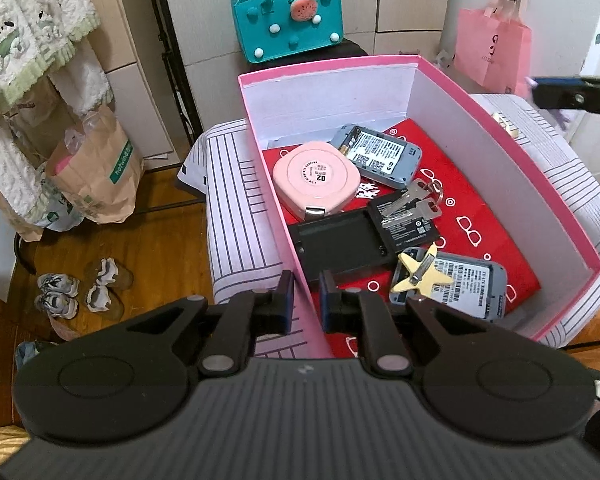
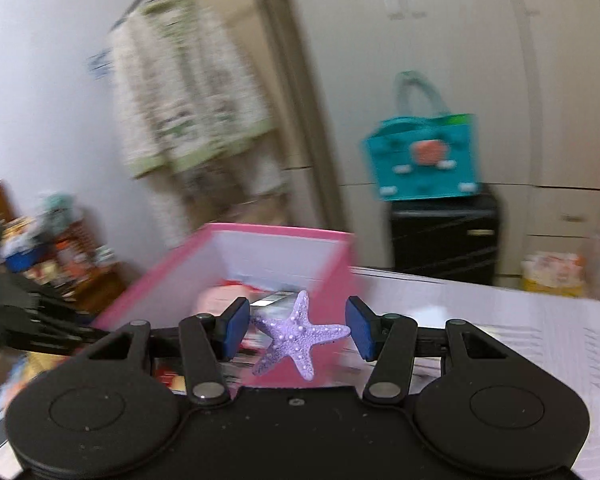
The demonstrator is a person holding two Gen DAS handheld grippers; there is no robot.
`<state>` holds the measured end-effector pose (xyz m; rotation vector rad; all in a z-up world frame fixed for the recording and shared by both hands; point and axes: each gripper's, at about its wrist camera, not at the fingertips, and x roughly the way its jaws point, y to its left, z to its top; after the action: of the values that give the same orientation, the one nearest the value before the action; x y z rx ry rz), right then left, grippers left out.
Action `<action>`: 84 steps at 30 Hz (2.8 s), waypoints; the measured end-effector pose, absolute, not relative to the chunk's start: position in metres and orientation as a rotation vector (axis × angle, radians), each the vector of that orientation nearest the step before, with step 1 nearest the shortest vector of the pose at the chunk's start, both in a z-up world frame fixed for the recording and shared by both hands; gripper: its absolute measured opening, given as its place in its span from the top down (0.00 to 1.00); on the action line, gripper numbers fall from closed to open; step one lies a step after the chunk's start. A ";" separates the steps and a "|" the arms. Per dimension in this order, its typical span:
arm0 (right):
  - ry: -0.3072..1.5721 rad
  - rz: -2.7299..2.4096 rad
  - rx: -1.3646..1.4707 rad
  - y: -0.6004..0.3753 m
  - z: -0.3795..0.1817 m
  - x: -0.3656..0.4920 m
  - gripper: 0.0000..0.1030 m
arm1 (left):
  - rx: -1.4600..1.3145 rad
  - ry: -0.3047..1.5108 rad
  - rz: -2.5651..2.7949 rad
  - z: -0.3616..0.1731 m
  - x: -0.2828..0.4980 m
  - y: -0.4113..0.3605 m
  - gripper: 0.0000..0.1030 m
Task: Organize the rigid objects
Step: 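Carry the purple starfish into the box and release it, then reach the right gripper to the AA battery and grasp it, then carry the AA battery into the box and release it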
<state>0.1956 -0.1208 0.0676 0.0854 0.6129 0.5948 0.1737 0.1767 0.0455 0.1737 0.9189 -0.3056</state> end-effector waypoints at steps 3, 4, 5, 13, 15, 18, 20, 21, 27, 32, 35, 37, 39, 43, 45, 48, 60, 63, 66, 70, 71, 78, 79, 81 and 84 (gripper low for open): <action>0.663 0.679 -0.031 -0.082 0.068 0.220 0.43 | 0.159 0.923 -0.309 0.045 0.174 0.179 0.88; 0.672 0.685 -0.066 -0.072 0.067 0.227 0.43 | 0.150 0.923 -0.310 0.045 0.174 0.181 0.88; 0.686 0.694 -0.111 -0.061 0.064 0.236 0.43 | 0.145 0.922 -0.311 0.045 0.174 0.182 0.88; 0.831 0.766 -0.327 -0.016 0.038 0.296 0.52 | 0.185 0.916 -0.311 0.046 0.174 0.177 0.88; 0.841 0.762 -0.353 -0.011 0.031 0.300 0.52 | 0.191 0.920 -0.317 0.046 0.175 0.177 0.88; 0.826 0.725 -0.362 -0.010 0.027 0.304 0.52 | 0.193 0.920 -0.322 0.046 0.175 0.178 0.87; 0.792 0.708 -0.326 -0.017 0.031 0.303 0.50 | 0.192 0.922 -0.325 0.046 0.176 0.178 0.87; 0.777 0.701 -0.306 -0.023 0.033 0.303 0.50 | 0.192 0.922 -0.325 0.046 0.176 0.178 0.87; 0.616 0.650 -0.146 -0.081 0.051 0.264 0.30 | 0.181 0.921 -0.319 0.045 0.177 0.179 0.87; 0.610 0.563 -0.026 -0.145 0.032 0.246 0.17 | 0.160 0.919 -0.309 0.044 0.178 0.180 0.87; 0.640 0.471 0.068 -0.179 0.018 0.239 0.18 | 0.157 0.918 -0.300 0.044 0.178 0.179 0.87; 0.607 0.439 0.079 -0.192 0.013 0.229 0.18 | 0.156 0.922 -0.302 0.044 0.179 0.180 0.87; 0.609 0.423 0.071 -0.199 0.008 0.224 0.18 | 0.163 0.925 -0.300 0.045 0.179 0.179 0.87; 0.663 0.353 0.016 -0.198 -0.012 0.219 0.18 | 0.171 0.931 -0.300 0.045 0.181 0.178 0.87; 0.704 0.345 -0.012 -0.189 -0.022 0.218 0.21 | 0.171 0.938 -0.305 0.046 0.183 0.178 0.87; 0.769 0.355 -0.073 -0.166 -0.035 0.218 0.62 | 0.191 0.933 -0.309 0.047 0.184 0.176 0.87; 0.711 0.149 -0.012 -0.142 -0.053 0.214 0.89 | 0.190 0.917 -0.343 0.046 0.184 0.181 0.87; 0.713 0.127 0.072 -0.150 -0.055 0.212 0.89 | 0.209 0.911 -0.347 0.045 0.183 0.180 0.86; 0.716 0.124 0.069 -0.149 -0.052 0.206 0.89 | 0.237 0.905 -0.350 0.046 0.182 0.177 0.87; 0.677 0.139 0.073 -0.151 -0.031 0.190 0.89 | 0.247 0.910 -0.358 0.046 0.184 0.176 0.86; 0.663 0.146 0.072 -0.151 -0.021 0.186 0.89 | 0.246 0.909 -0.360 0.046 0.183 0.176 0.86; 0.580 0.461 0.125 -0.114 0.063 0.193 0.89 | 0.220 0.907 -0.344 0.045 0.183 0.178 0.86; 0.594 0.527 0.108 -0.101 0.070 0.196 0.89 | 0.216 0.905 -0.340 0.045 0.183 0.178 0.87; 0.655 0.657 0.050 -0.070 0.077 0.204 0.89 | 0.211 0.907 -0.338 0.045 0.183 0.178 0.87; 0.768 0.747 -0.093 -0.023 0.071 0.216 0.89 | 0.212 0.907 -0.334 0.045 0.183 0.177 0.87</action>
<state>0.2162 -0.0229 0.0706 -0.0932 0.7680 0.7465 0.1834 0.1772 0.0449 0.2122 0.9068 -0.3343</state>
